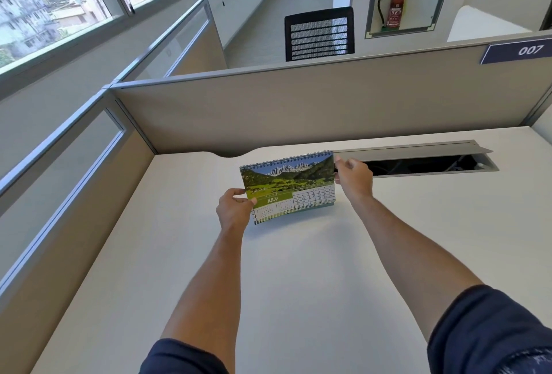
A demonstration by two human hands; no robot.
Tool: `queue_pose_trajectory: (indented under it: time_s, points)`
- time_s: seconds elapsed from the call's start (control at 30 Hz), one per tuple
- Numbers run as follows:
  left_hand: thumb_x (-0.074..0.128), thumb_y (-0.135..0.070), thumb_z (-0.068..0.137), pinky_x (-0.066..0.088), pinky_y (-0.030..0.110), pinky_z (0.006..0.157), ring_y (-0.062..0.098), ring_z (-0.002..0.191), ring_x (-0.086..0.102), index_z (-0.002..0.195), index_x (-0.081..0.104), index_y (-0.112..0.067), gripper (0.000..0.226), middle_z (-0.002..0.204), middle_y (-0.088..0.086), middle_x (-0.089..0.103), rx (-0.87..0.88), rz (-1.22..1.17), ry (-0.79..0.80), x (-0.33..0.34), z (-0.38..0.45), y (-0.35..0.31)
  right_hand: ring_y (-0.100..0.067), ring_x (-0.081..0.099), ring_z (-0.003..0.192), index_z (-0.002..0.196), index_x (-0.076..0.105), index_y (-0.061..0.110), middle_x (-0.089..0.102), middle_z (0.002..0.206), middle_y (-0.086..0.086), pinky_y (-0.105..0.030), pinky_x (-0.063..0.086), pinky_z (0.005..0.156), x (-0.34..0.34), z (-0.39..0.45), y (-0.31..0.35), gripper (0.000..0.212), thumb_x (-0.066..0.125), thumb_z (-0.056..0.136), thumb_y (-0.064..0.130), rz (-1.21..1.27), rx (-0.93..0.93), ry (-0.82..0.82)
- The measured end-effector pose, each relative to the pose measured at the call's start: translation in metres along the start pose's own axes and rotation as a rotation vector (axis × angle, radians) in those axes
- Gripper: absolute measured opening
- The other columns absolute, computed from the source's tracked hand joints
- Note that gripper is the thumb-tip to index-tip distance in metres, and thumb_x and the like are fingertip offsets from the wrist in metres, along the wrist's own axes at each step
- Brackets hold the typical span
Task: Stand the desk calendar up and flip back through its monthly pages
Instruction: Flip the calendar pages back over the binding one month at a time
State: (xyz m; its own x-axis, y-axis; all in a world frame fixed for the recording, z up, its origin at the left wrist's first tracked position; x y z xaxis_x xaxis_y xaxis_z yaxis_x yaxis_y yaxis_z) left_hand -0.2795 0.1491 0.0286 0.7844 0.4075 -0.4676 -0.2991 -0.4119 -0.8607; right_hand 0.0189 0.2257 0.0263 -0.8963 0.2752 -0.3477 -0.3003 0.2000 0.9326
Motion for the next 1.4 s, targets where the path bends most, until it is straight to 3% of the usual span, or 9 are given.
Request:
queue_pose_trajectory:
  time_s: [0.37, 0.43, 0.53, 0.73, 0.83, 0.9, 1.0, 1.23, 1.4]
  points:
    - [0.076, -0.011, 0.088, 0.054, 0.026, 0.064, 0.024, 0.086, 0.066, 0.113, 0.064, -0.015, 0.028, 0.093, 0.003, 0.068, -0.004, 0.013, -0.050, 0.000, -0.003, -0.004, -0.038, 0.075, 0.087, 0.085, 0.068, 0.006, 0.075, 0.088, -0.012, -0.057, 0.063, 0.078, -0.001, -0.005, 0.001, 0.039, 0.064, 0.092, 0.044, 0.035, -0.016, 0.006]
    - [0.075, -0.009, 0.088, 0.052, 0.024, 0.061, 0.024, 0.086, 0.066, 0.110, 0.063, -0.015, 0.025, 0.093, 0.004, 0.069, -0.002, 0.016, -0.053, 0.001, -0.002, -0.004, -0.035, 0.076, 0.088, 0.088, 0.069, 0.009, 0.075, 0.090, -0.009, -0.045, 0.064, 0.075, -0.004, -0.008, 0.010, 0.032, 0.065, 0.095, 0.039, 0.043, -0.027, -0.001]
    - [0.072, -0.005, 0.089, 0.047, 0.019, 0.053, 0.024, 0.085, 0.067, 0.108, 0.064, -0.014, 0.023, 0.093, 0.005, 0.069, 0.010, 0.016, -0.060, 0.002, -0.001, -0.004, -0.019, 0.068, 0.085, 0.096, 0.070, 0.015, 0.071, 0.094, 0.001, -0.023, 0.047, 0.061, -0.008, -0.006, 0.028, 0.022, 0.061, 0.098, 0.036, 0.029, -0.090, -0.037]
    - [0.070, -0.004, 0.090, 0.047, 0.019, 0.054, 0.026, 0.088, 0.068, 0.109, 0.062, -0.014, 0.023, 0.087, 0.002, 0.068, 0.018, -0.020, -0.057, 0.005, 0.005, 0.000, -0.019, 0.065, 0.072, 0.085, 0.082, 0.022, 0.072, 0.072, -0.001, -0.034, 0.050, 0.069, 0.000, 0.015, 0.052, 0.045, 0.053, 0.100, 0.053, -0.096, -0.118, 0.061]
    - [0.070, -0.005, 0.090, 0.051, 0.022, 0.061, 0.026, 0.090, 0.069, 0.109, 0.061, -0.017, 0.024, 0.084, -0.001, 0.067, 0.014, -0.030, -0.058, 0.007, 0.009, 0.002, -0.024, 0.054, 0.059, 0.065, 0.070, 0.012, 0.058, 0.057, -0.001, -0.032, 0.039, 0.057, 0.001, 0.019, 0.056, 0.054, 0.053, 0.100, 0.049, -0.209, -0.091, 0.008]
    - [0.069, -0.005, 0.091, 0.051, 0.022, 0.062, 0.026, 0.089, 0.069, 0.110, 0.061, -0.017, 0.024, 0.085, 0.001, 0.068, 0.023, -0.019, -0.060, 0.008, 0.011, 0.003, -0.028, 0.056, 0.059, 0.056, 0.056, 0.012, 0.064, 0.060, -0.006, -0.031, 0.036, 0.054, -0.001, 0.022, 0.051, 0.056, 0.053, 0.098, 0.050, -0.252, -0.046, -0.052]
    - [0.065, -0.004, 0.093, 0.055, 0.025, 0.065, 0.027, 0.090, 0.070, 0.115, 0.063, -0.015, 0.025, 0.088, 0.006, 0.072, 0.056, 0.025, -0.062, 0.009, 0.013, 0.002, -0.029, 0.057, 0.058, 0.057, 0.055, 0.013, 0.067, 0.064, -0.008, -0.031, 0.038, 0.055, -0.002, 0.026, 0.048, 0.055, 0.055, 0.097, 0.051, -0.270, -0.014, -0.063]
    - [0.057, -0.002, 0.094, 0.059, 0.032, 0.072, 0.027, 0.090, 0.068, 0.122, 0.066, -0.014, 0.031, 0.088, 0.005, 0.070, 0.107, 0.096, -0.054, 0.013, 0.014, 0.001, -0.022, 0.041, 0.050, 0.051, 0.036, 0.019, 0.041, 0.051, 0.002, -0.030, 0.026, 0.051, 0.002, 0.022, 0.051, 0.060, 0.056, 0.098, 0.051, -0.301, 0.026, -0.047]
    - [0.072, -0.024, 0.091, 0.050, 0.026, 0.070, 0.021, 0.097, 0.063, 0.117, 0.067, -0.017, 0.027, 0.107, 0.004, 0.064, 0.149, 0.097, -0.080, 0.010, 0.013, -0.005, -0.022, 0.035, 0.052, 0.054, 0.032, 0.019, 0.036, 0.052, 0.001, -0.032, 0.022, 0.052, 0.004, 0.022, 0.053, 0.058, 0.055, 0.098, 0.049, -0.303, -0.011, -0.016]
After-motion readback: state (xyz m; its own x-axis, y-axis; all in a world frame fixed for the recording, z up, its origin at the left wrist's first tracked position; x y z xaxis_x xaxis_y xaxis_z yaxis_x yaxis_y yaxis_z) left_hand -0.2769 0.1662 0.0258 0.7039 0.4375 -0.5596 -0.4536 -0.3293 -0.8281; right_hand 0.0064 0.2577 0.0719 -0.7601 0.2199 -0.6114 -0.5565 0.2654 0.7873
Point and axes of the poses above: each hand's wrist, its own z-axis towards the middle knuckle, its own x-axis out of the palm, y = z × x, the point moved 4 cm from there along z, towards the middle knuckle
